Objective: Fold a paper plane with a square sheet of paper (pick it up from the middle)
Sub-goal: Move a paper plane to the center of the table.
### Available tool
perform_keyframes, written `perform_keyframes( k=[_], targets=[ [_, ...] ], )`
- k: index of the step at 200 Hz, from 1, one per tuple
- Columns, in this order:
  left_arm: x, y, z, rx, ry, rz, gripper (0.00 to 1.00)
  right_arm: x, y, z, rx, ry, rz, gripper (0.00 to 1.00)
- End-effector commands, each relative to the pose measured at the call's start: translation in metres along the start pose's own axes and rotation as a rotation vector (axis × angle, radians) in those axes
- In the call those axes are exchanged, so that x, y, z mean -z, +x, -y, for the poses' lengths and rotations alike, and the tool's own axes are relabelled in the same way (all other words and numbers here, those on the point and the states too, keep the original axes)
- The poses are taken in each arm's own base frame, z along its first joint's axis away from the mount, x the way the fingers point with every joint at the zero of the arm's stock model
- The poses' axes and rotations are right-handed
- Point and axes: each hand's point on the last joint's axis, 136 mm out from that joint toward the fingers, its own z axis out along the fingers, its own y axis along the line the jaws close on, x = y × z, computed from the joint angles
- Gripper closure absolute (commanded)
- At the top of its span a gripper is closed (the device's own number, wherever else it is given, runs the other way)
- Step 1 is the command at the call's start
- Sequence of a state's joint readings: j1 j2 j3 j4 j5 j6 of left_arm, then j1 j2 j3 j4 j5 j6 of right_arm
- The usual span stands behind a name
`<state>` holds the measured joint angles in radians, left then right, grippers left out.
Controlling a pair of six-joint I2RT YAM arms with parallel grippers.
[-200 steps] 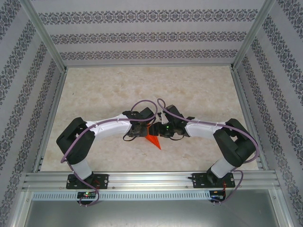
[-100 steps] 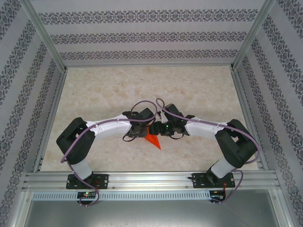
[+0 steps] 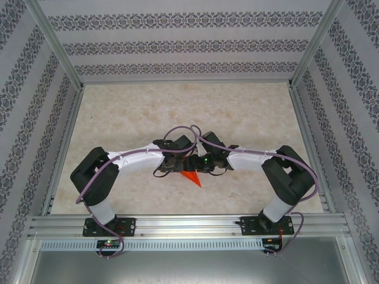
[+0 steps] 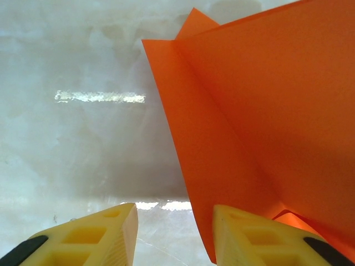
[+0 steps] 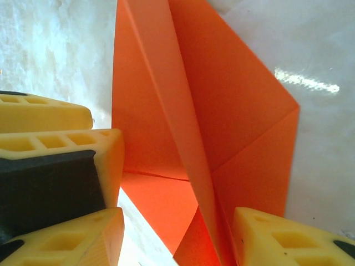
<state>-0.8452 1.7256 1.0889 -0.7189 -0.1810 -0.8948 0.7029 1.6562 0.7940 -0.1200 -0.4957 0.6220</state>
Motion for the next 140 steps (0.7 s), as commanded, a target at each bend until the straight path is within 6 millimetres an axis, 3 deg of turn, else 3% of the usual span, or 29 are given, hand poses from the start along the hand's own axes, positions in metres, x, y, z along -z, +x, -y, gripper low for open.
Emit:
perform_keyframes(
  k=[1,87,140],
  targets=[
    [0.009,-0.010,0.004,0.003,0.041,0.042,0.59,0.000,0.001,-0.010,0.054,-0.011,-0.002,0.49],
    [0.015,-0.013,0.003,0.013,0.055,0.069,0.59,-0.005,0.009,0.011,0.098,0.123,-0.012,0.64],
    [0.014,-0.011,0.003,0.011,0.061,0.062,0.59,-0.011,0.006,0.012,0.117,0.142,-0.029,0.74]
  ],
)
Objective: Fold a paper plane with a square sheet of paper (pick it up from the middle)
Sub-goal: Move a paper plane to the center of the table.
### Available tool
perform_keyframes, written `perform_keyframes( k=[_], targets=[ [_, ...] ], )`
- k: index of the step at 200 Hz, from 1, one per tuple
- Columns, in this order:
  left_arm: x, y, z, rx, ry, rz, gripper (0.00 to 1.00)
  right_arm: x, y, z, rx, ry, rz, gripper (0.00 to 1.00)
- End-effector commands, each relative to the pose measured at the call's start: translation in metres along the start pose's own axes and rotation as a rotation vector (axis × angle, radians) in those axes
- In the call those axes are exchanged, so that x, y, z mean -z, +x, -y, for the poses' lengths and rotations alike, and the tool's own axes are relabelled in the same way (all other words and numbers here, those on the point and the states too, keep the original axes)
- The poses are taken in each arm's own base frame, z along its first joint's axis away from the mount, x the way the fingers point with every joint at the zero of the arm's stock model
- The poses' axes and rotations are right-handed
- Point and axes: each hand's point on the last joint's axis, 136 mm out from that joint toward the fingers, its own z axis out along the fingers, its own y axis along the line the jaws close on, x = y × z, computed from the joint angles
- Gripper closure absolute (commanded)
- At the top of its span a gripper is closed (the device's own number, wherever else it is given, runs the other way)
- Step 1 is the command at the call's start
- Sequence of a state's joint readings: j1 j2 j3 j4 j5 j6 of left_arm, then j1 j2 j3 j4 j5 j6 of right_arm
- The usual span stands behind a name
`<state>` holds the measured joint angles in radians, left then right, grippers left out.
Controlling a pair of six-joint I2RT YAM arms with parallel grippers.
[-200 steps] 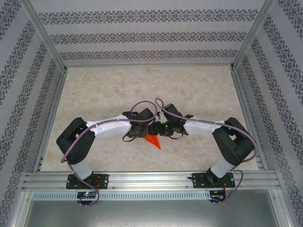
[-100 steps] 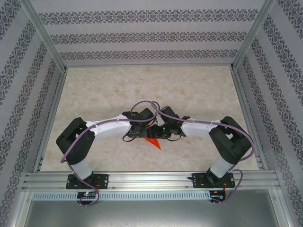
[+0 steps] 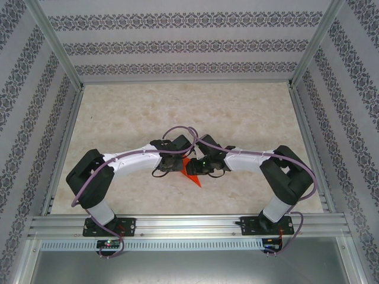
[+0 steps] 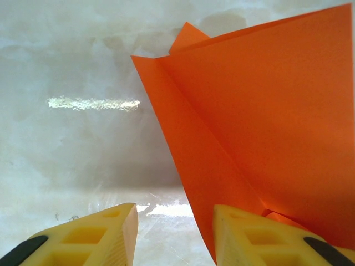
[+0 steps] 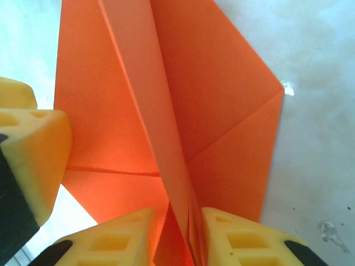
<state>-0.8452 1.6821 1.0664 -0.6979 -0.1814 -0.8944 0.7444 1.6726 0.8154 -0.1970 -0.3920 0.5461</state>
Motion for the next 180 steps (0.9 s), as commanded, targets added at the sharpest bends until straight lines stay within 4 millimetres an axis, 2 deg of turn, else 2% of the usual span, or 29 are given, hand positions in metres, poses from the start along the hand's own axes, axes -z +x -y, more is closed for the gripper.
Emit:
perform_keyframes(
  k=[1,55,85,105,138,156,180],
  targets=[
    [0.005,-0.008,0.002,0.003,0.029,0.036,0.59,-0.004,-0.003,0.000,0.041,0.030,-0.006,0.74],
    [0.011,-0.010,0.005,0.006,0.063,0.052,0.59,-0.009,-0.002,0.003,0.049,0.062,-0.020,0.81],
    [0.030,-0.018,0.010,0.009,0.118,0.094,0.57,0.000,-0.006,-0.003,0.069,0.089,-0.006,0.87],
    [0.048,-0.027,0.012,0.012,0.166,0.154,0.55,0.011,-0.010,0.003,0.059,0.162,0.001,0.89],
    [0.072,-0.038,-0.006,0.058,0.158,0.262,0.53,0.036,-0.023,0.017,0.048,0.325,0.044,0.90],
    [0.073,-0.037,-0.020,0.094,0.144,0.288,0.52,0.052,-0.030,0.035,0.015,0.451,0.097,0.89],
    [0.070,-0.033,-0.032,0.141,0.139,0.290,0.52,0.059,-0.034,0.052,-0.006,0.573,0.106,0.89]
  ],
)
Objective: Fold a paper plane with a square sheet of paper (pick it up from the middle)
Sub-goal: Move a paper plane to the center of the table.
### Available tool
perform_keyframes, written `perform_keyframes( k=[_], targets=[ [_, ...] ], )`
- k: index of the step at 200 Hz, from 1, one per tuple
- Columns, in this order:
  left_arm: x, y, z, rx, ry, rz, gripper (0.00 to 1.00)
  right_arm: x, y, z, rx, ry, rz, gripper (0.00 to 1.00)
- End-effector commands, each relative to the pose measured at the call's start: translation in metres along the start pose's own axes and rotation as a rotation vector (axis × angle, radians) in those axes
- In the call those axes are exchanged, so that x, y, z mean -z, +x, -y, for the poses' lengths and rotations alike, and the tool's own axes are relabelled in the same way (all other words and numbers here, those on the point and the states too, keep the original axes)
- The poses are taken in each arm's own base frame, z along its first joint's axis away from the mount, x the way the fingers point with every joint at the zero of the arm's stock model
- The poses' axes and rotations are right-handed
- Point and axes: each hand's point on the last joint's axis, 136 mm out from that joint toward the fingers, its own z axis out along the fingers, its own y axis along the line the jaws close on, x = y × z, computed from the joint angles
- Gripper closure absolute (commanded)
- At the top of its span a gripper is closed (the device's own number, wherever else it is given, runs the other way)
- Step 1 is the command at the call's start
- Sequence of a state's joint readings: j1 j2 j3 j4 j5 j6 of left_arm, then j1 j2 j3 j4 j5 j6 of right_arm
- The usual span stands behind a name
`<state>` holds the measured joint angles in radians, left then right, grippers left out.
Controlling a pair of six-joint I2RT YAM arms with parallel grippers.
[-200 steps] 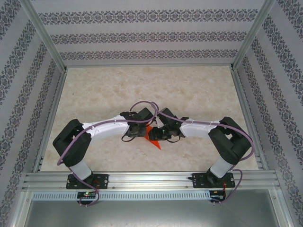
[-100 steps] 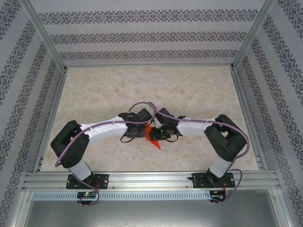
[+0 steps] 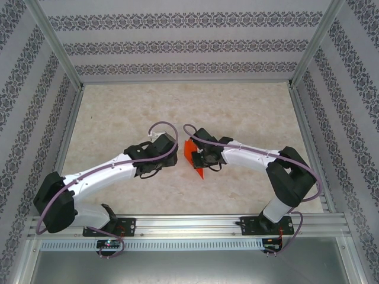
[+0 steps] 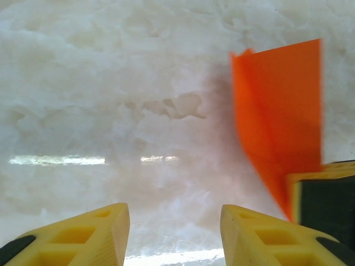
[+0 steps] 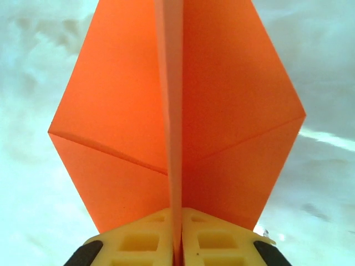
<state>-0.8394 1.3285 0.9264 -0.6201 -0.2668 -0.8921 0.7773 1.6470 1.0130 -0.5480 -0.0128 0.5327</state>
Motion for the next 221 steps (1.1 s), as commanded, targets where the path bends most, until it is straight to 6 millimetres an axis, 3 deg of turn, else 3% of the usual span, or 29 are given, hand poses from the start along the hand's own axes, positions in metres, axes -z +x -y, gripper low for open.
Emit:
perform_keyframes(
  k=[1,82,172,201,221],
  targets=[
    [-0.003,-0.007,-0.017,0.067,-0.034,0.052,0.52,0.008,-0.005,0.029,-0.021,0.194,0.026,0.89],
    [0.000,-0.005,-0.034,0.115,-0.040,0.067,0.51,-0.041,0.008,0.026,-0.080,0.208,-0.071,0.83],
    [-0.005,-0.005,-0.032,0.123,-0.024,0.047,0.51,-0.036,0.006,0.023,-0.066,0.214,-0.072,0.72],
    [-0.004,-0.005,-0.031,0.124,-0.019,0.045,0.51,-0.061,0.028,0.032,-0.099,0.236,-0.139,0.74],
    [-0.005,-0.005,-0.031,0.123,-0.019,0.043,0.51,-0.067,0.036,0.034,-0.125,0.233,-0.149,0.74]
  ],
)
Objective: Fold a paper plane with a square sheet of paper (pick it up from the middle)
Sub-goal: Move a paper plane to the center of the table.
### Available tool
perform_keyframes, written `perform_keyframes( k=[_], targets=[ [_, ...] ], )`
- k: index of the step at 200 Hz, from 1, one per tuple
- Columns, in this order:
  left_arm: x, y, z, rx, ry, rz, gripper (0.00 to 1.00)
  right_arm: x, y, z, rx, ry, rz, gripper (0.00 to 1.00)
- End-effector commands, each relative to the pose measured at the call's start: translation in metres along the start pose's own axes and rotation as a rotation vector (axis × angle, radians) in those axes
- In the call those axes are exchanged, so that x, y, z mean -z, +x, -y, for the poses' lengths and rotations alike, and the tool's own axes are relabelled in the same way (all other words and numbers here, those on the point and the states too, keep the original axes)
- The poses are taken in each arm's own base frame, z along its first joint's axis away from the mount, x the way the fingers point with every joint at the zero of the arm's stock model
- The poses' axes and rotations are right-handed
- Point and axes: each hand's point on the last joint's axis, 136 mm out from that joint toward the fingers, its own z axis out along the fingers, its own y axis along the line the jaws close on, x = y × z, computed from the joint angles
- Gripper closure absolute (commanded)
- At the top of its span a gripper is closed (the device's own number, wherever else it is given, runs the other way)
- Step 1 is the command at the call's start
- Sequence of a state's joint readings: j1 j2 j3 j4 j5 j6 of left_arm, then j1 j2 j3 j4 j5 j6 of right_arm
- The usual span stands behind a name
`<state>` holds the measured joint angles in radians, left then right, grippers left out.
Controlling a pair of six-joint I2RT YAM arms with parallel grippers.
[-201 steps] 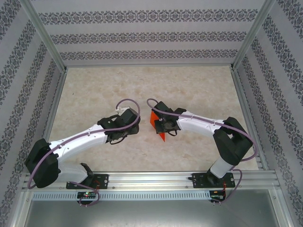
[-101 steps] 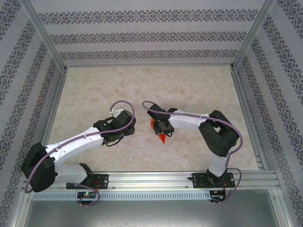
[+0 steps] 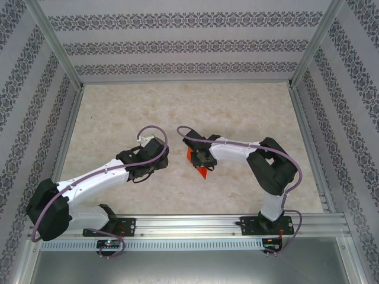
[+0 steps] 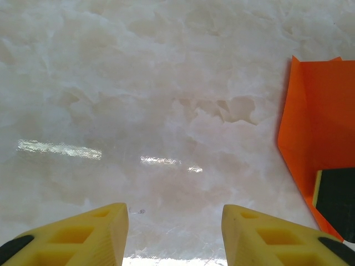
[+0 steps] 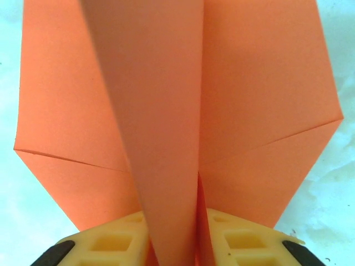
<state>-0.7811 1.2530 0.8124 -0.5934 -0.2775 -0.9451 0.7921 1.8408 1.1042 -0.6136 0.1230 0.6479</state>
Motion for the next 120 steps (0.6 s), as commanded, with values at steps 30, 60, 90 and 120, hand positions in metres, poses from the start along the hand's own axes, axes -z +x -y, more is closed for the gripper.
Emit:
perform_keyframes(
  k=[30,60,90,120],
  targets=[
    [0.000,-0.010,0.008,0.022,0.029,0.022,0.51,-0.012,0.014,0.006,-0.025,0.033,-0.038,0.72],
    [-0.001,-0.010,0.012,0.021,0.038,0.017,0.51,0.002,-0.007,0.010,-0.021,0.037,0.008,0.68],
    [0.001,-0.011,0.013,0.015,0.039,0.018,0.51,-0.013,-0.001,0.012,-0.024,0.045,-0.030,0.67],
    [0.000,-0.010,0.012,0.016,0.038,0.014,0.51,-0.031,0.018,0.007,-0.016,0.053,-0.079,0.67]
  ],
)
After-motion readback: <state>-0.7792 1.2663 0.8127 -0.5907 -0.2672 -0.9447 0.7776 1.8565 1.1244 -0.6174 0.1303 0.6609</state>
